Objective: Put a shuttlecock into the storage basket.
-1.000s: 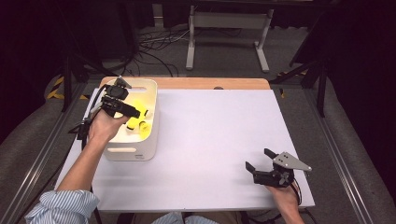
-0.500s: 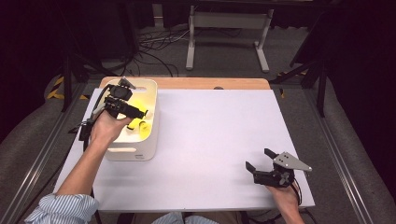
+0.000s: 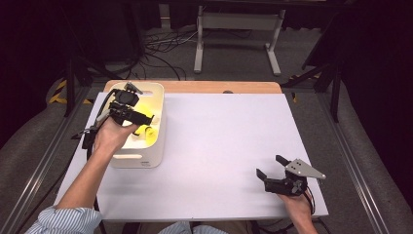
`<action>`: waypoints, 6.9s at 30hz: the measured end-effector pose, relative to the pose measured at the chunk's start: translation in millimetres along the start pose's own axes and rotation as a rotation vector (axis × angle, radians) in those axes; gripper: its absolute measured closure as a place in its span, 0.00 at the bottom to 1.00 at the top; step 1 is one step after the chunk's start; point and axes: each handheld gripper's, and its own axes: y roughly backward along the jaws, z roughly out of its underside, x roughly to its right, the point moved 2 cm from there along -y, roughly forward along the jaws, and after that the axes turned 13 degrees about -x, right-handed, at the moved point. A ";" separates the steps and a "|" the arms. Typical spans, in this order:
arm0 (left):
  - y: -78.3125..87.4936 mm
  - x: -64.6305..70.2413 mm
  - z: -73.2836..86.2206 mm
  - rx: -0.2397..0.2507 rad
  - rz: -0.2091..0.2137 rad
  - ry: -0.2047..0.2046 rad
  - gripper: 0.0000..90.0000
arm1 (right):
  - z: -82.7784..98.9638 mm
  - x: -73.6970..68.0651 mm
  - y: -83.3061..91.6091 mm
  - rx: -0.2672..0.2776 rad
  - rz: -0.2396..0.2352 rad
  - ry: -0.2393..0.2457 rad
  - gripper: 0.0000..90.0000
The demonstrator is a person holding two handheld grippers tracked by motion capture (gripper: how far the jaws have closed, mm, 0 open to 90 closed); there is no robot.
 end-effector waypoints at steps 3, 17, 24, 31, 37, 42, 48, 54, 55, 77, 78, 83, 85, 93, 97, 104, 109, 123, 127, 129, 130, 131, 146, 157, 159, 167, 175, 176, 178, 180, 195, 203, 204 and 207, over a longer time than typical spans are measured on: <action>2.5 0.8 1.9 0.003 0.000 -0.004 0.39 | -0.3 -0.4 0.2 0.004 -0.001 0.003 0.10; 12.3 -0.1 11.3 0.025 -0.015 -0.008 0.40 | 0.0 0.0 0.0 0.000 0.000 0.000 0.10; 18.5 -2.8 15.9 0.043 -0.020 -0.002 0.40 | 0.0 0.7 0.1 0.003 -0.001 -0.001 0.10; 22.8 -5.2 20.1 0.051 -0.024 0.005 0.40 | 0.0 1.0 0.5 0.005 -0.002 -0.002 0.10; 25.2 -6.3 23.3 0.054 -0.035 0.005 0.40 | -0.2 1.2 0.9 0.007 -0.001 0.000 0.10; 28.4 -7.2 26.3 0.066 -0.034 0.009 0.40 | 0.1 1.7 1.7 0.008 0.001 -0.005 0.10; 31.6 -11.2 30.3 0.071 -0.040 0.017 0.40 | 0.1 1.6 1.5 0.007 0.001 -0.002 0.10; 34.2 -15.8 33.7 0.074 -0.044 0.028 0.40 | 0.1 1.8 1.5 0.007 0.000 -0.005 0.10; 34.6 -16.2 34.2 0.075 -0.044 0.028 0.40 | 0.1 1.8 1.4 0.007 0.000 -0.005 0.10; 43.6 -32.0 51.0 0.092 -0.052 0.066 0.40 | 0.1 1.4 1.9 0.007 0.000 -0.003 0.10; 43.6 -33.1 51.5 0.095 -0.053 0.065 0.40 | 0.1 1.4 1.9 0.007 0.000 -0.004 0.10; 43.1 -36.4 55.0 0.095 -0.048 0.076 0.40 | 0.2 1.5 1.6 0.006 0.001 -0.002 0.10; 43.4 -38.4 57.0 0.101 -0.048 0.080 0.40 | 0.2 1.5 1.5 0.006 0.001 -0.001 0.10; 43.6 -44.3 63.2 0.107 -0.040 0.101 0.40 | 0.2 1.6 1.4 0.005 -0.001 -0.001 0.10; 42.7 -46.3 65.5 0.094 -0.053 0.101 0.40 | 0.1 1.4 1.4 0.006 -0.002 0.000 0.10; 44.5 -52.7 72.0 0.104 -0.055 0.123 0.40 | 0.1 1.1 1.5 0.007 -0.003 -0.001 0.10; 43.7 -58.4 76.5 0.109 -0.056 0.139 0.41 | 0.1 1.2 1.5 0.006 -0.003 -0.001 0.10; 42.8 -66.7 83.3 0.120 -0.051 0.169 0.41 | 0.2 1.1 1.4 0.006 -0.004 -0.001 0.10; 42.6 -69.8 86.1 0.122 -0.052 0.180 0.41 | 0.2 1.1 1.4 0.005 -0.004 -0.001 0.10; 43.1 -71.6 87.6 0.124 -0.052 0.189 0.41 | 0.2 1.0 1.3 0.005 -0.004 -0.001 0.10; 43.6 -73.1 88.5 0.124 -0.053 0.190 0.41 | 0.2 1.0 1.2 0.005 -0.005 -0.001 0.10; 43.6 -73.5 88.8 0.128 -0.053 0.195 0.41 | 0.2 1.1 1.2 0.005 -0.005 -0.002 0.10; 45.7 -86.8 99.6 0.140 -0.056 0.240 0.42 | 0.3 0.8 1.2 0.002 -0.003 0.001 0.10; 40.3 -92.6 105.7 0.143 -0.054 0.263 0.42 | 0.4 0.8 1.0 0.001 -0.002 0.001 0.10; 39.7 -93.2 106.6 0.147 -0.052 0.269 0.42 | 0.3 0.9 1.0 0.002 -0.001 0.002 0.10; 36.2 -96.5 114.3 0.149 -0.046 0.284 0.42 | 0.4 1.3 1.4 0.004 -0.002 -0.003 0.10; 32.2 -99.7 124.8 0.166 -0.050 0.303 0.42 | 0.4 1.5 1.1 0.003 -0.002 -0.004 0.10; 32.2 -99.7 124.8 0.166 -0.050 0.303 0.42 | 0.4 1.5 1.1 0.003 -0.002 -0.004 0.10; 28.9 -100.9 127.1 0.164 -0.044 0.305 0.42 | 0.4 1.8 1.0 0.002 -0.002 -0.003 0.10; 26.0 -101.3 128.9 0.166 -0.036 0.309 0.42 | 0.5 1.6 1.1 0.002 -0.002 -0.003 0.10; 18.1 -100.5 138.5 0.182 -0.028 0.320 0.42 | 0.3 1.7 1.4 0.004 -0.002 -0.003 0.10; 11.1 -99.5 143.2 0.191 -0.025 0.330 0.42 | 0.4 2.0 1.2 0.003 -0.001 -0.003 0.10; 10.1 -99.3 143.7 0.192 -0.024 0.331 0.42 | 0.4 1.9 1.1 0.002 -0.001 -0.003 0.10; 8.0 -98.8 145.6 0.196 -0.023 0.333 0.42 | 0.4 2.0 1.3 0.003 0.000 -0.003 0.10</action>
